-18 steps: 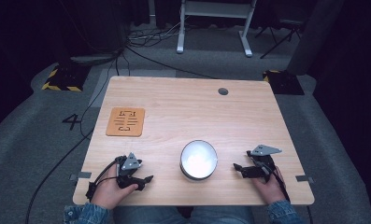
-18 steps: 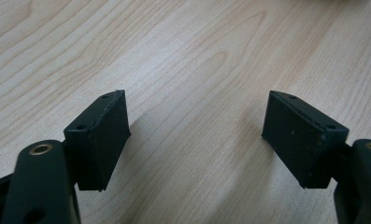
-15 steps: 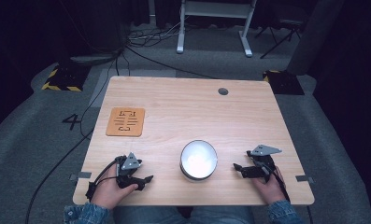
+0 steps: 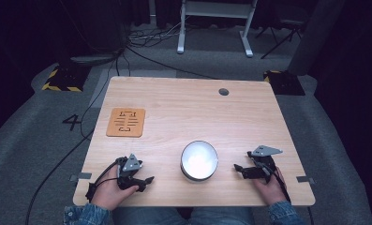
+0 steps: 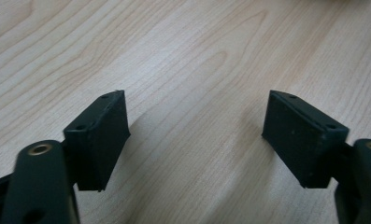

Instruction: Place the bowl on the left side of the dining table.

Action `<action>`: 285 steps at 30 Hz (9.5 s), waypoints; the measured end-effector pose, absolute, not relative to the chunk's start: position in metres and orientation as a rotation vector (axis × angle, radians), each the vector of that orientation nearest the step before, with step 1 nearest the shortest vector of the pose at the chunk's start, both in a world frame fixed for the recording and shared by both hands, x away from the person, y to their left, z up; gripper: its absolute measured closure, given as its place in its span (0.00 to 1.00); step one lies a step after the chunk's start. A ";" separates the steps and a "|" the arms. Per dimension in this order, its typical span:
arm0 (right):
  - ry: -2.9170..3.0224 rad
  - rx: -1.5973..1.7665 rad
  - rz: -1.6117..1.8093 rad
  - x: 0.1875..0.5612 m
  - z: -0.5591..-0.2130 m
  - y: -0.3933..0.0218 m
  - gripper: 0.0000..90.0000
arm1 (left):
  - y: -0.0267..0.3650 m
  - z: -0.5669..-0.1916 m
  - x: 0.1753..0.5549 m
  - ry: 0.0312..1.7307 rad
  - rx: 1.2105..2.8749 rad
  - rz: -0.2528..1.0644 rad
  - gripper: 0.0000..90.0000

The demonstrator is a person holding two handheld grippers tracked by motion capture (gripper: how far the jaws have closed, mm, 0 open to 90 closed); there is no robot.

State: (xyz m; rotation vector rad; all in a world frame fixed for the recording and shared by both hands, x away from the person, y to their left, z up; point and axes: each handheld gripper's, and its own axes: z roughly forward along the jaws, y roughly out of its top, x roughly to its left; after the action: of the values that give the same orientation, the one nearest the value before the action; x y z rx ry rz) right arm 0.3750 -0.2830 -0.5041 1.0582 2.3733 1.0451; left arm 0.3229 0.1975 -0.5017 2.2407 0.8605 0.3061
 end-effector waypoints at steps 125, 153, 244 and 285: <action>2.375 1.054 1.043 0.375 -0.504 -0.283 0.18 | 0.054 -0.388 0.356 0.868 2.193 0.336 0.90; 2.377 1.051 1.043 0.375 -0.504 -0.283 0.18 | 0.067 -0.346 0.355 0.855 2.166 0.341 0.89; 2.343 1.079 1.027 0.374 -0.505 -0.281 0.18 | 0.241 -0.352 0.508 1.346 1.926 0.463 0.89; 2.342 1.080 1.025 0.374 -0.504 -0.281 0.18 | 0.294 -0.415 0.533 1.684 1.838 0.413 0.89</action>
State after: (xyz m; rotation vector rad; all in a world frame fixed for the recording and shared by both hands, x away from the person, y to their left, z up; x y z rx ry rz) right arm 0.3735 -0.2808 -0.5045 1.0803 2.3422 1.0249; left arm 0.5333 0.2941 -0.4148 1.8377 1.6837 0.4129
